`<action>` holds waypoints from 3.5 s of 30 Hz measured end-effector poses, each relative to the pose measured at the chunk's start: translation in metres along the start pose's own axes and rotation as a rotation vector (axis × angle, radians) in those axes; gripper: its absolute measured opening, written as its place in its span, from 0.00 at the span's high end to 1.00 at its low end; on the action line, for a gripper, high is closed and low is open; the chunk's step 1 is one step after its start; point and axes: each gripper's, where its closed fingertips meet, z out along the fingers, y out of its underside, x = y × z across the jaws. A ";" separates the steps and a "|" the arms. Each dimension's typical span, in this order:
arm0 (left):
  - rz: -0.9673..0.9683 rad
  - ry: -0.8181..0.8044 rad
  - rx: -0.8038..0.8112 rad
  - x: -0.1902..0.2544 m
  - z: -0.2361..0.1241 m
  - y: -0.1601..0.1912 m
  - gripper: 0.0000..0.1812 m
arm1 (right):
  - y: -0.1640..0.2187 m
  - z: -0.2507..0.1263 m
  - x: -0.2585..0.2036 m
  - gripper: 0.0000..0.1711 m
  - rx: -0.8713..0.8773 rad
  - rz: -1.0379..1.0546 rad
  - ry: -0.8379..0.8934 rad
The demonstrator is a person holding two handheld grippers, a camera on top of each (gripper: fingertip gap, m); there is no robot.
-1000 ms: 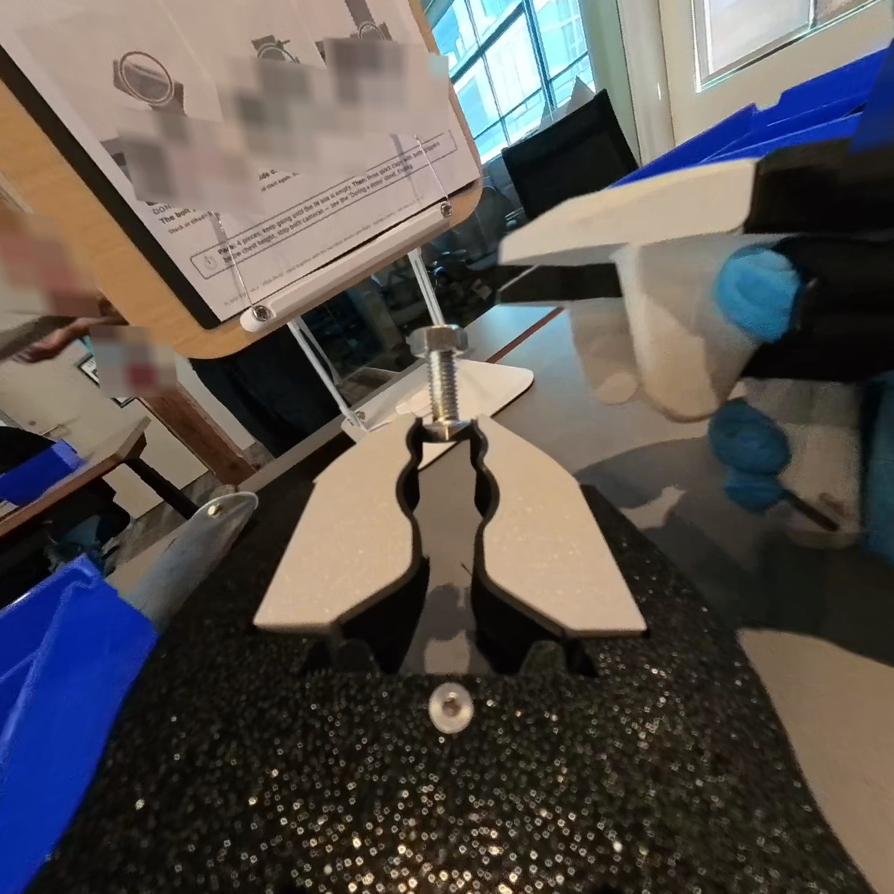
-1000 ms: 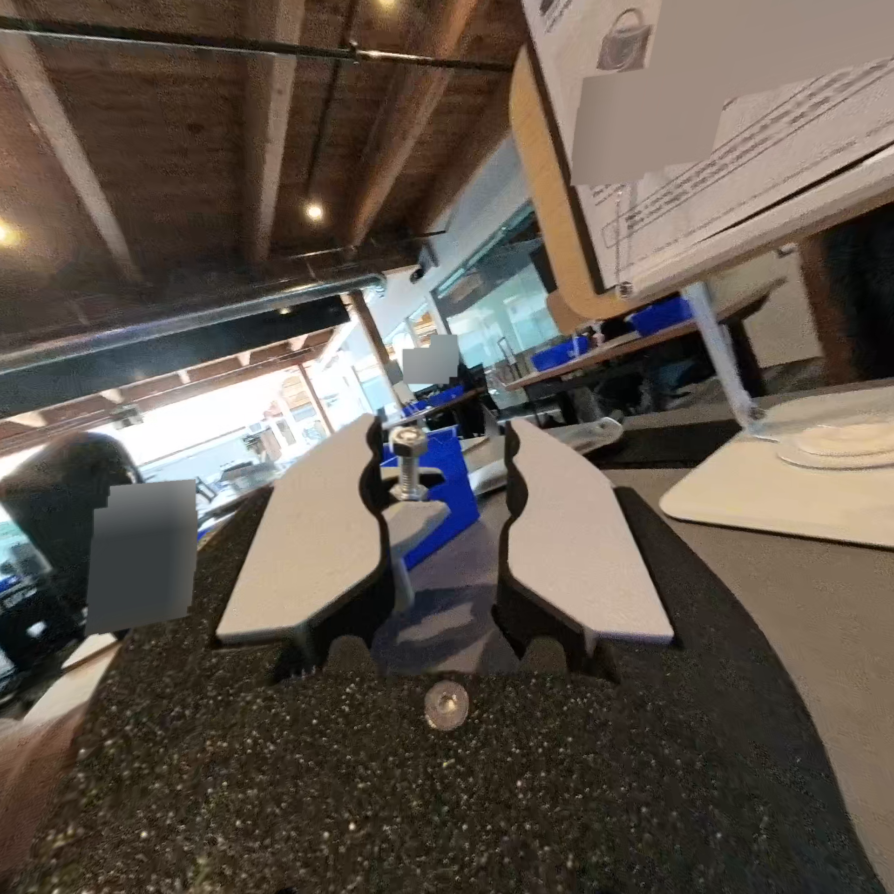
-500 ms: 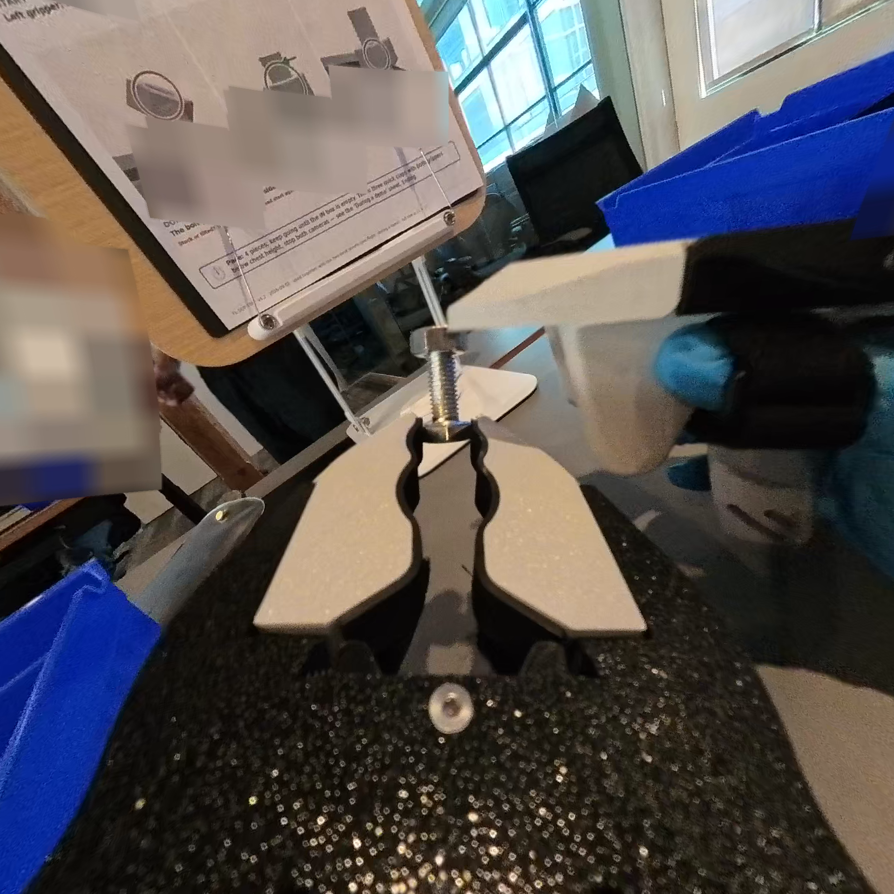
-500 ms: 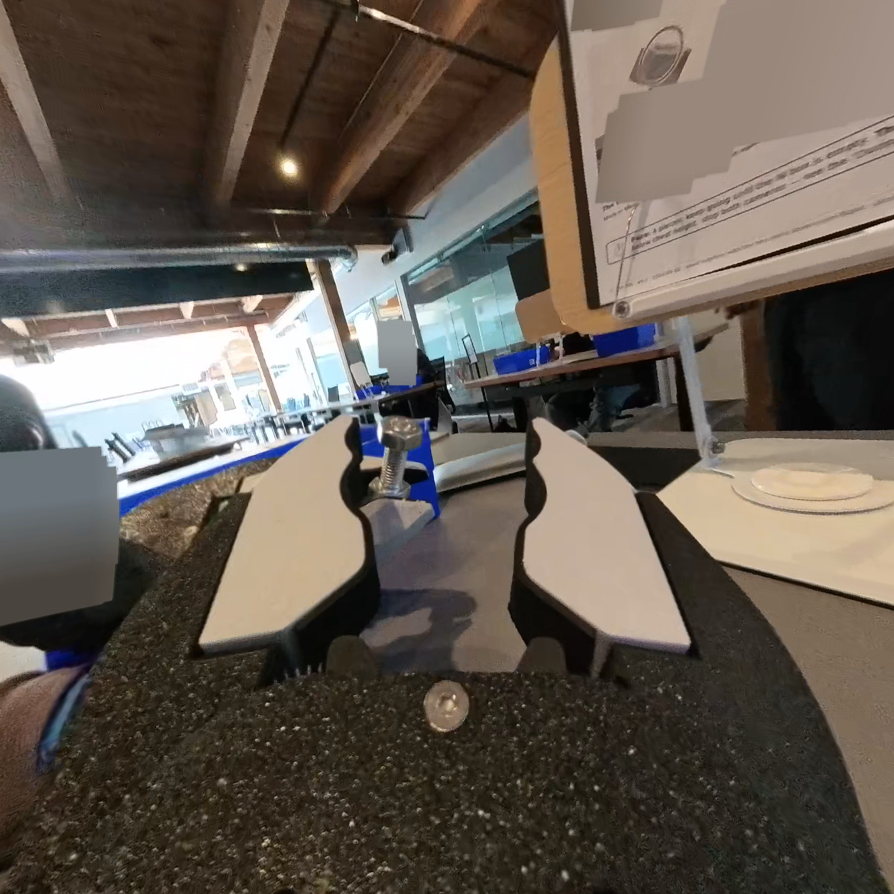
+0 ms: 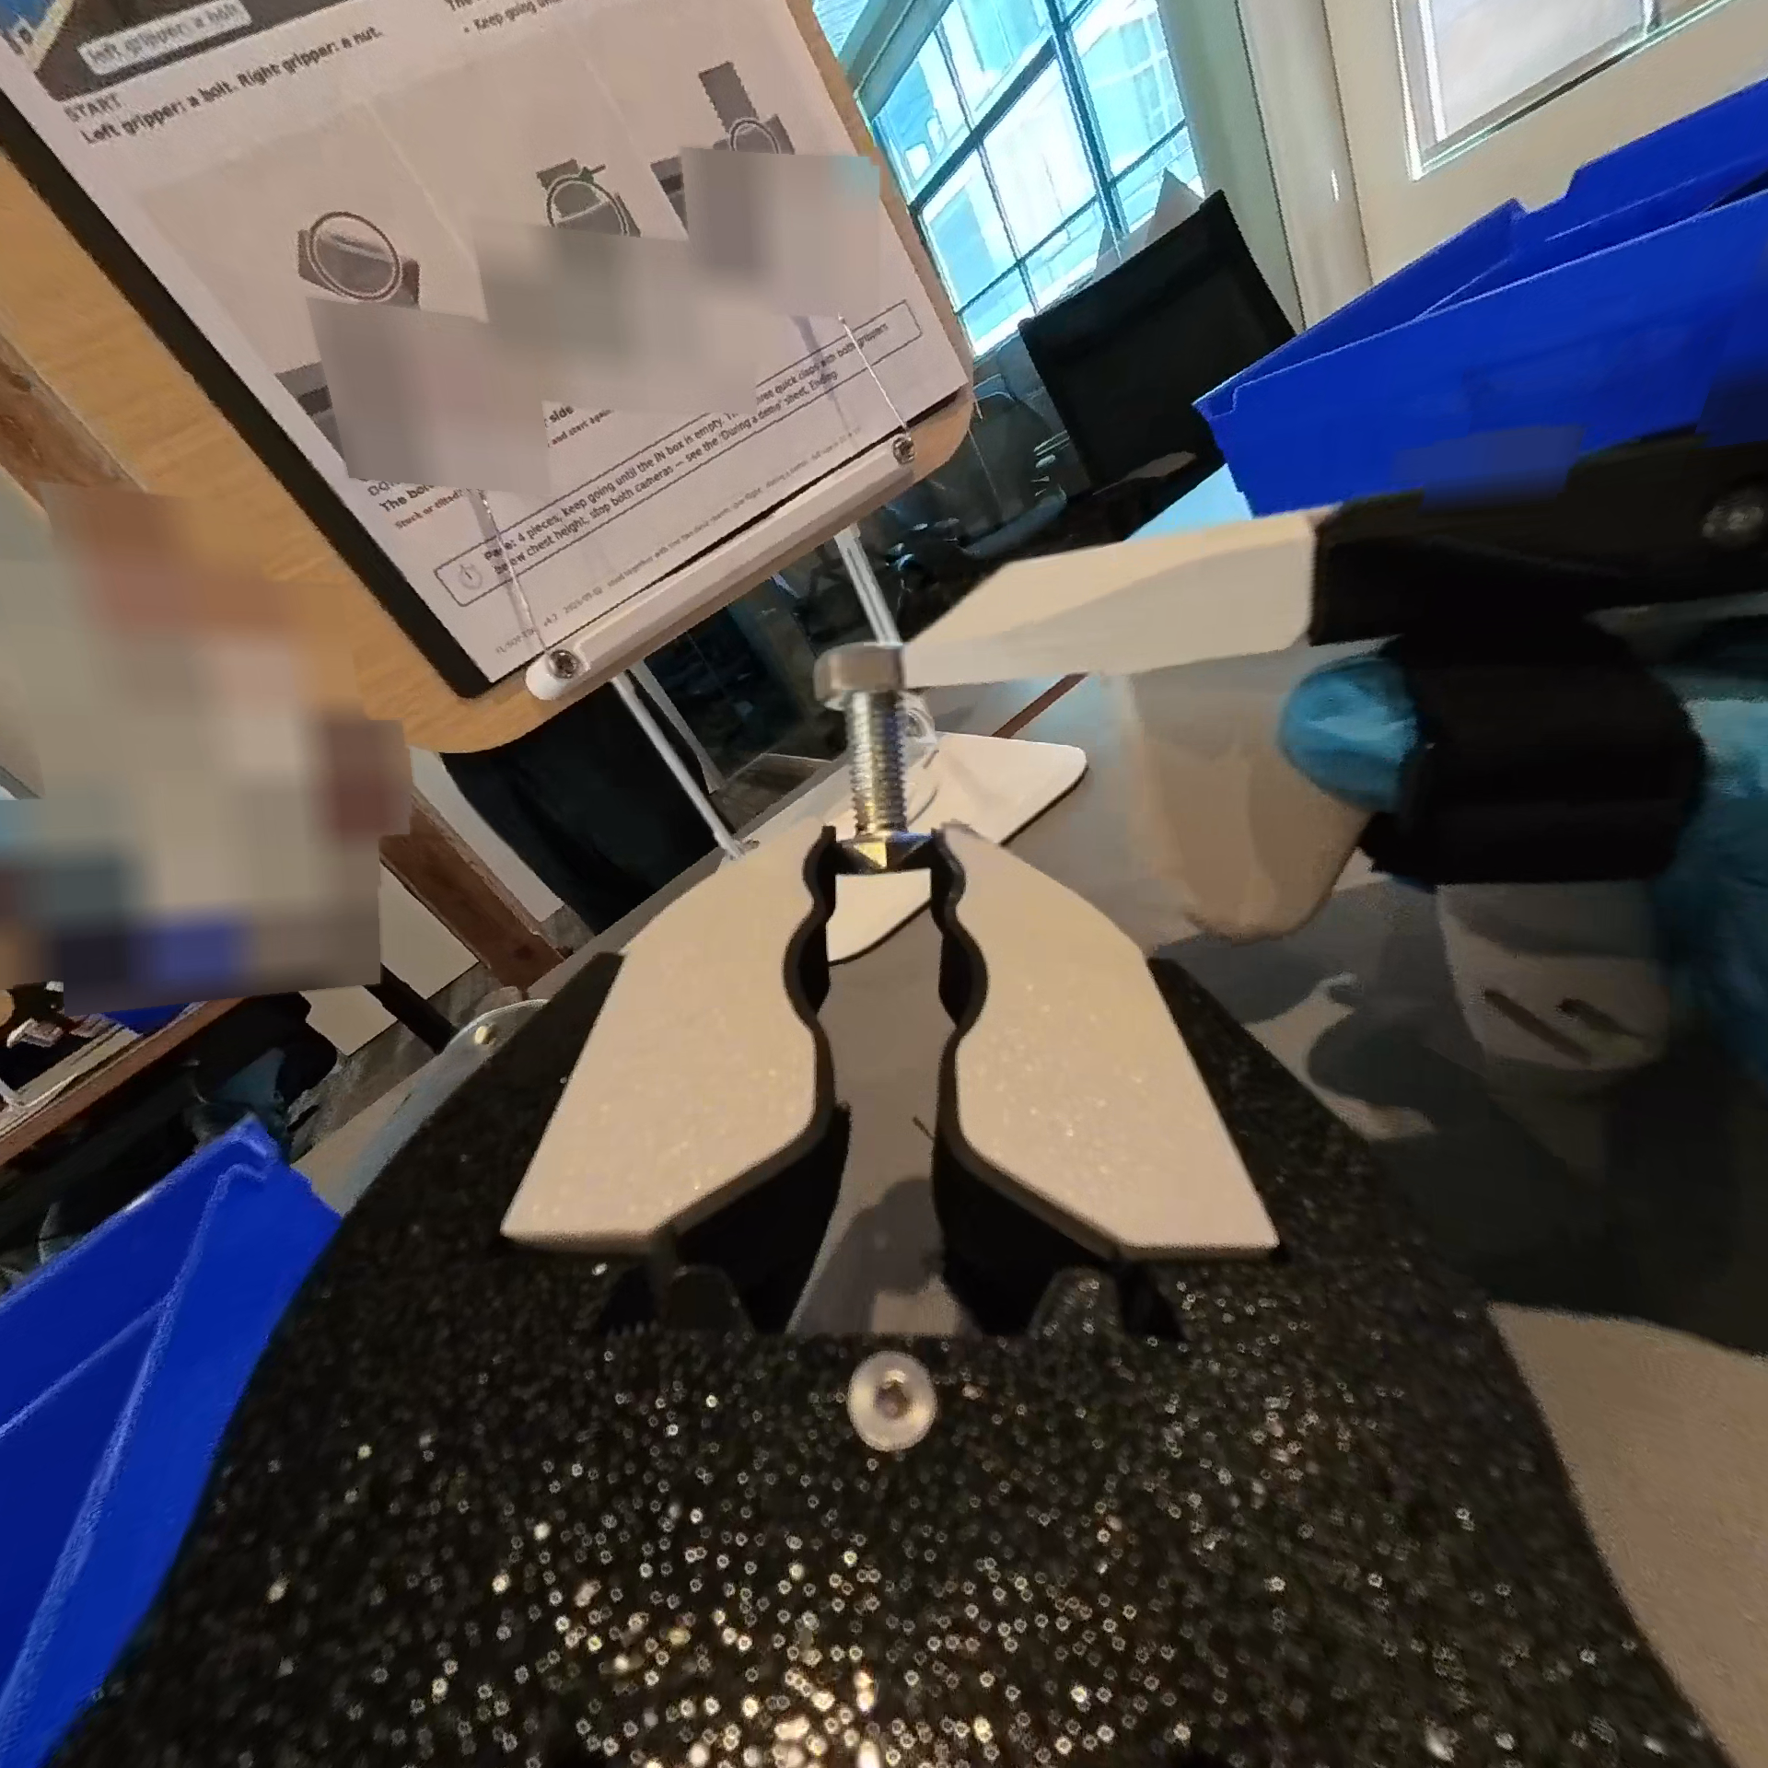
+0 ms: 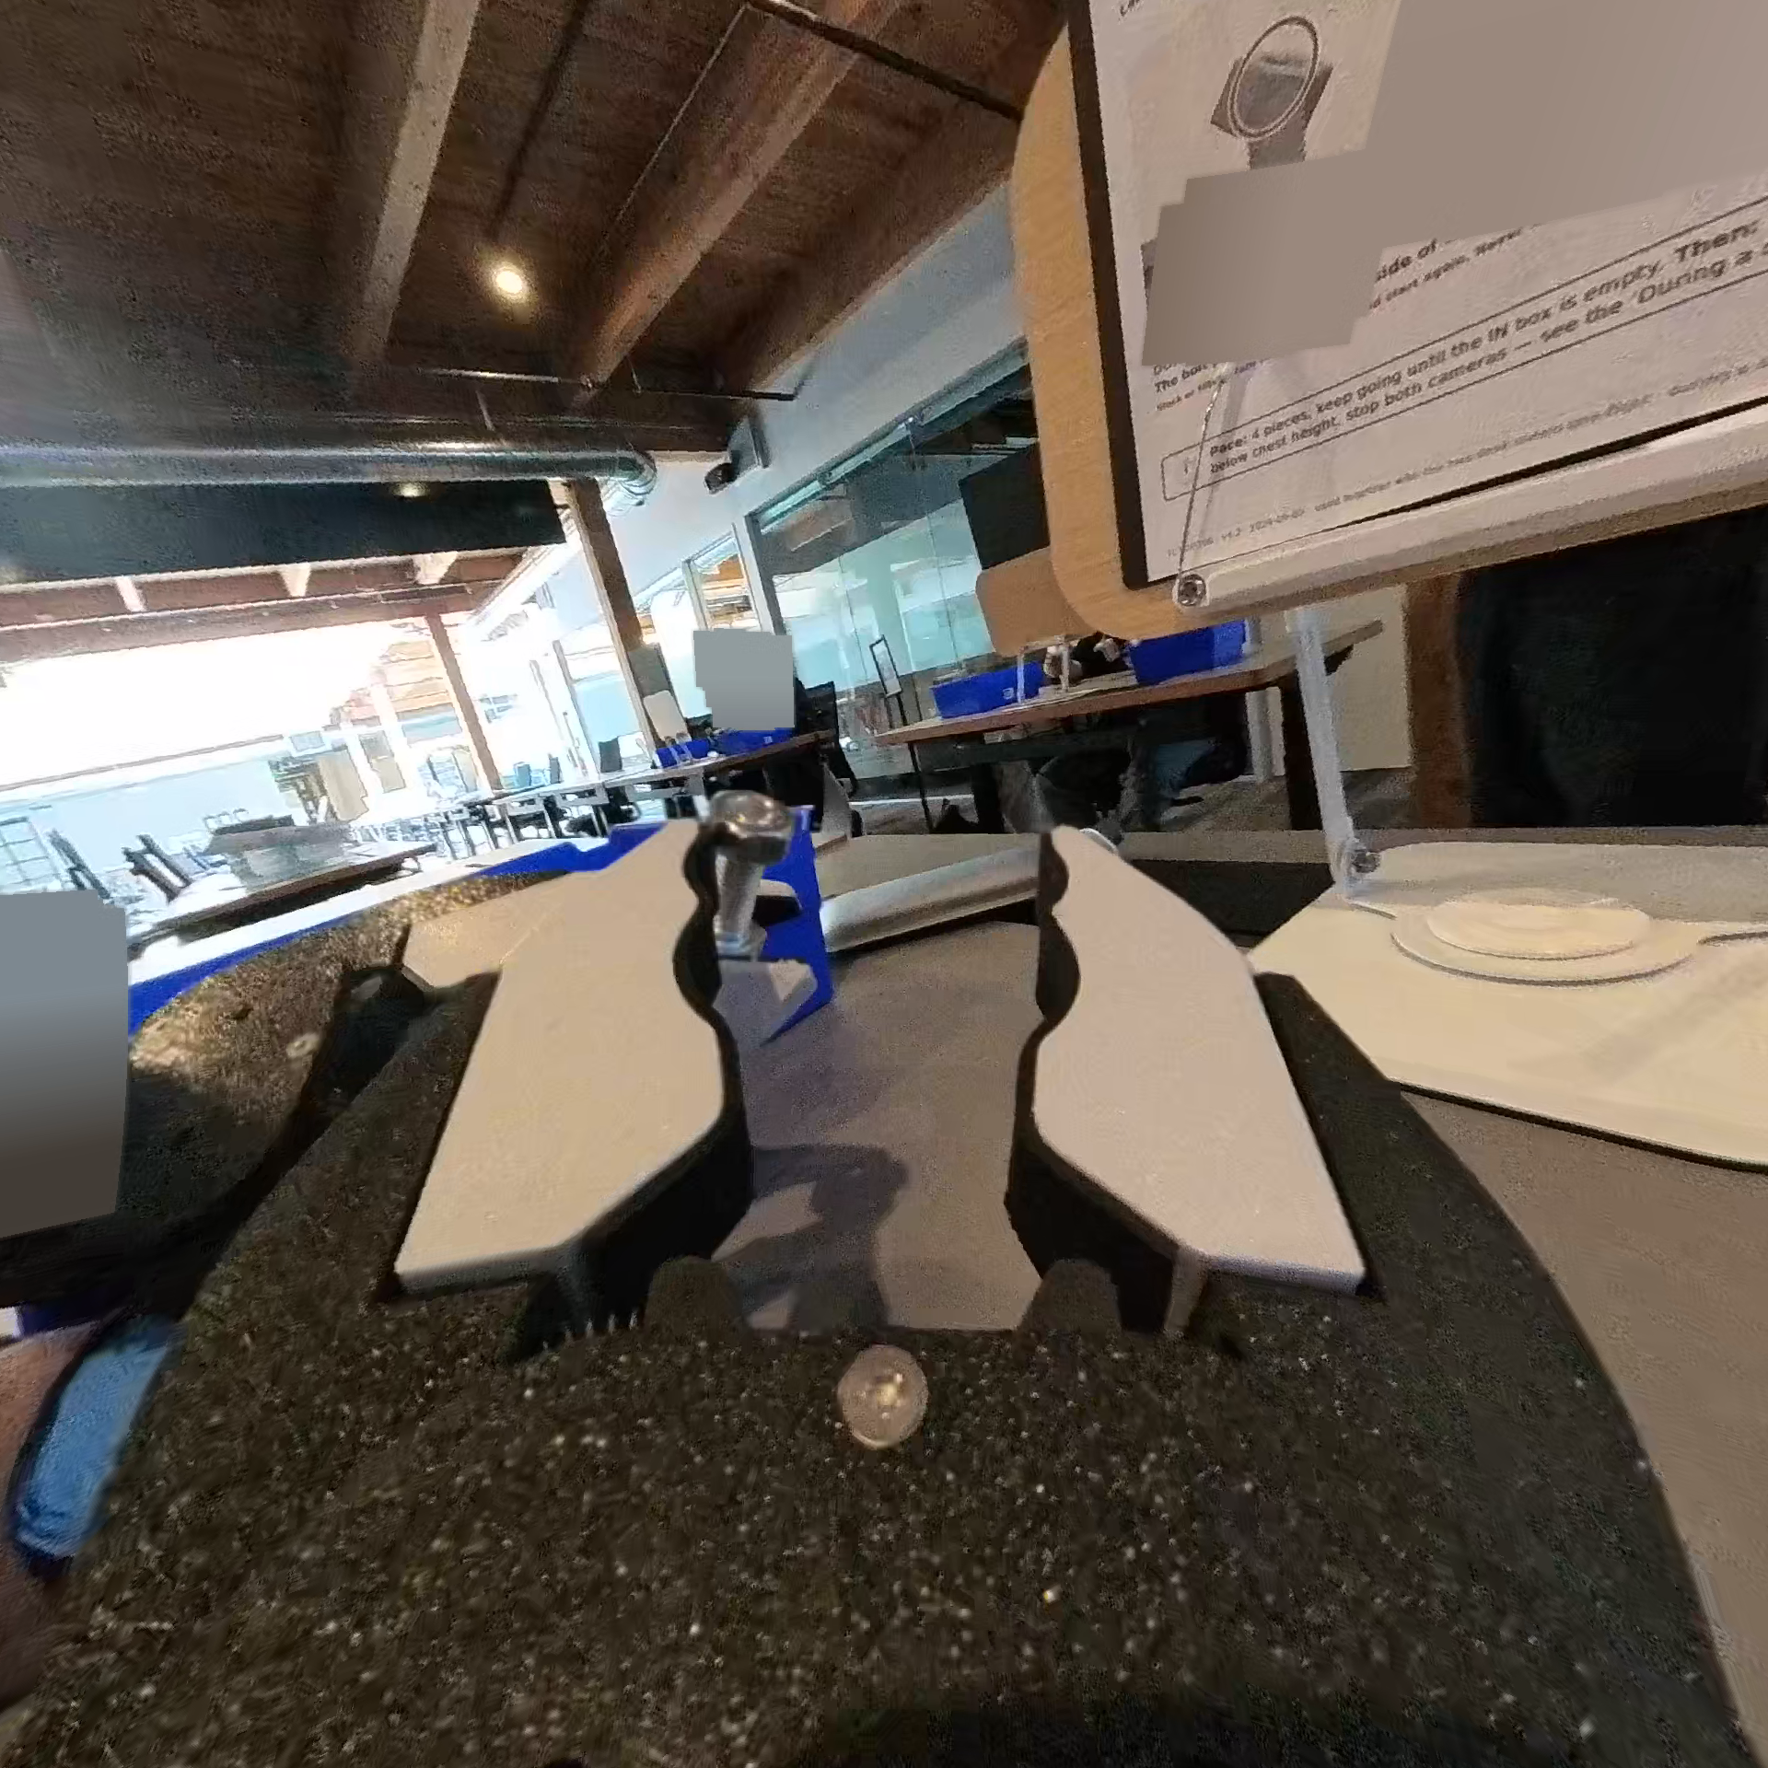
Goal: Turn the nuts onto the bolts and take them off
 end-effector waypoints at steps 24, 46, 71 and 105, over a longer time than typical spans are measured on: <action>-0.039 -0.002 0.008 -0.003 0.000 0.000 0.90 | -0.001 -0.003 0.000 0.71 -0.001 0.065 0.005; -0.011 0.013 -0.003 0.002 0.001 0.001 0.90 | 0.000 -0.004 -0.002 0.74 -0.016 0.105 -0.007; -0.006 0.015 -0.008 0.002 0.001 0.003 0.90 | -0.001 -0.005 -0.001 0.76 0.012 0.159 -0.020; -0.104 -0.063 0.013 -0.020 -0.006 0.003 0.90 | -0.221 0.010 -0.071 0.96 0.139 -0.462 0.202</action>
